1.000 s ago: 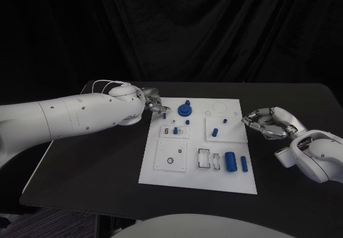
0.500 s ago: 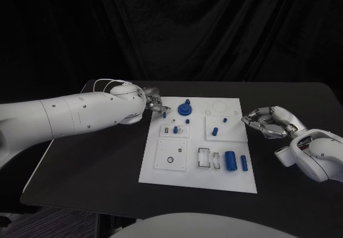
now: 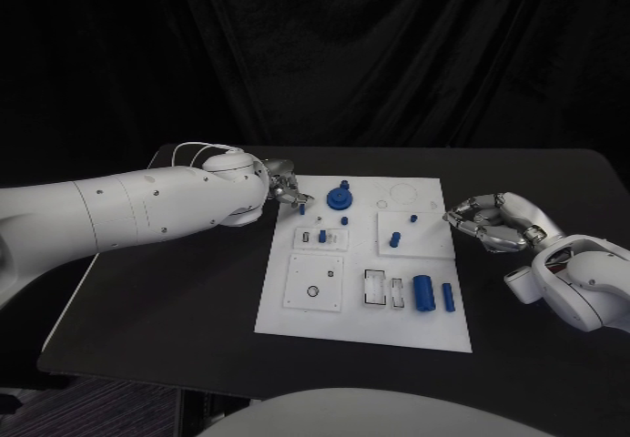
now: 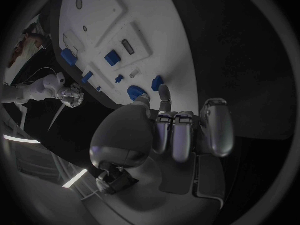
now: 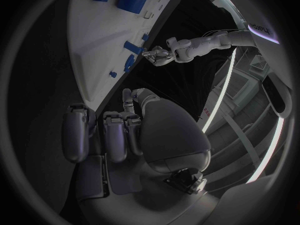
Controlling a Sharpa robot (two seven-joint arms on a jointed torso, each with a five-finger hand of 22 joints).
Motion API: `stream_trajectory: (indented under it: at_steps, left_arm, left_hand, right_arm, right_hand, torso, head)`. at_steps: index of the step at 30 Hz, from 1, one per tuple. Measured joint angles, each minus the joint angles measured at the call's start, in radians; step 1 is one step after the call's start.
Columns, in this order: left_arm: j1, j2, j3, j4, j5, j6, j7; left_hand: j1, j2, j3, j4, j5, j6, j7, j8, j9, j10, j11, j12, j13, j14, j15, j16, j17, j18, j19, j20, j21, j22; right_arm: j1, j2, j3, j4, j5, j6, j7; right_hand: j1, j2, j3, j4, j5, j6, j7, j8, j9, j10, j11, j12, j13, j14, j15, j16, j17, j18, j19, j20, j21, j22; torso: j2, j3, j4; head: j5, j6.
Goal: Assemble the parts on the task board
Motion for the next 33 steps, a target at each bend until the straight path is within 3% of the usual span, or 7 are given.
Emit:
stream_trajectory:
  at_steps: [33]
  left_arm:
    - [0.0,0.006,0.0,-0.003,0.036,0.028,-0.029]
  left_hand:
    - [0.029,-0.003,0.007,-0.007,0.023,0.0,0.0,-0.01,-0.01,0.0,0.0,0.0,0.0,0.0,0.0,0.0,0.0,0.0,0.0,0.0,-0.009,0.001]
  right_arm:
    - [0.0,0.004,0.0,-0.001,0.0,0.0,0.001]
  right_hand:
    - [0.0,0.0,0.004,-0.004,0.0,0.0,0.0,0.0,-0.001,0.0,0.0,0.0,0.0,0.0,0.0,0.0,0.0,0.0,0.0,0.0,0.0,0.0]
  torso:
    - [0.0,-0.0002,0.0002]
  head:
    - [0.003,-0.012]
